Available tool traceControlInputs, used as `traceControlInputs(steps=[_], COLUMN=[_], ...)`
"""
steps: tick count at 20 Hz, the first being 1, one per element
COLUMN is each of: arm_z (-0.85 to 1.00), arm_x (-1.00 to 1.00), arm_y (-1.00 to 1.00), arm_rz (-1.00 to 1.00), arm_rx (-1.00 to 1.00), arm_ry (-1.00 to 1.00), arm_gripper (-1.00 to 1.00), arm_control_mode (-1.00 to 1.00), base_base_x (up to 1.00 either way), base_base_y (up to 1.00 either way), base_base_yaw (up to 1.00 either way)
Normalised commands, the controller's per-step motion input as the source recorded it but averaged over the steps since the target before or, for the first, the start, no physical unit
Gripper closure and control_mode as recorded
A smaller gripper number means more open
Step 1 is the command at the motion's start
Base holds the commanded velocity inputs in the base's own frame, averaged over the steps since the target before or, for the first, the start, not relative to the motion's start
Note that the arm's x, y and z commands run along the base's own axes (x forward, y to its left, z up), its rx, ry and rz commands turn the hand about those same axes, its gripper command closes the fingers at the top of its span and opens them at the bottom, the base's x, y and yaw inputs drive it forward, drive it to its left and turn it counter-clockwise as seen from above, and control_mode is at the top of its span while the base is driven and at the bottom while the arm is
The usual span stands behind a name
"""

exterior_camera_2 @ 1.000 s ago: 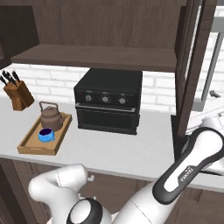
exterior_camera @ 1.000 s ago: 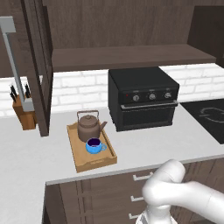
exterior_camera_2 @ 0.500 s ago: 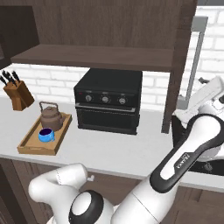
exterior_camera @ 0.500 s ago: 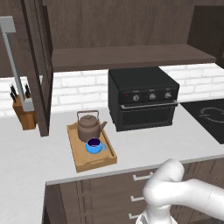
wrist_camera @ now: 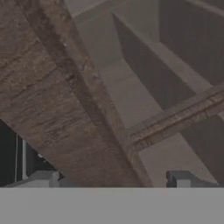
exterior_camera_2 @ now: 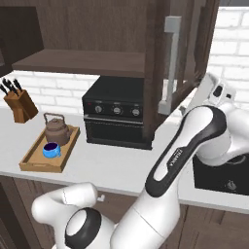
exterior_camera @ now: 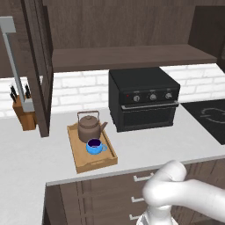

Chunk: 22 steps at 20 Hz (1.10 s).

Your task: Pick the kettle from the counter and place it on the tray. Then pick the mug from the cabinet and place it on the tray. Then close the cabinet doors.

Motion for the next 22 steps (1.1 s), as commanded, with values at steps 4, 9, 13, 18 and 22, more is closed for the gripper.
traceControlInputs(steps=[4, 9, 13, 18, 22], arm_z=[0.01, 0.0, 0.0, 0.0, 0.02], arm_x=[0.03, 0.06, 0.2, 0.33, 0.61], arm_y=[0.9, 0.95, 0.95, 0.87, 0.67], arm_rz=[-0.09, -0.16, -0.13, -0.16, -0.17], arm_rx=[-0.22, -0.15, -0.12, -0.08, -0.04], arm_ry=[0.18, 0.11, 0.05, 0.02, 0.04], arm_gripper=[-1.0, -1.0, -1.0, -1.0, -1.0], arm_control_mode=[-1.0, -1.0, -1.0, -1.0, -1.0], base_base_x=[0.0, 0.0, 0.0, 0.0, 0.0], base_base_y=[0.0, 0.0, 0.0, 0.0, 0.0], base_base_yaw=[0.0, 0.0, 0.0, 0.0, 0.0])
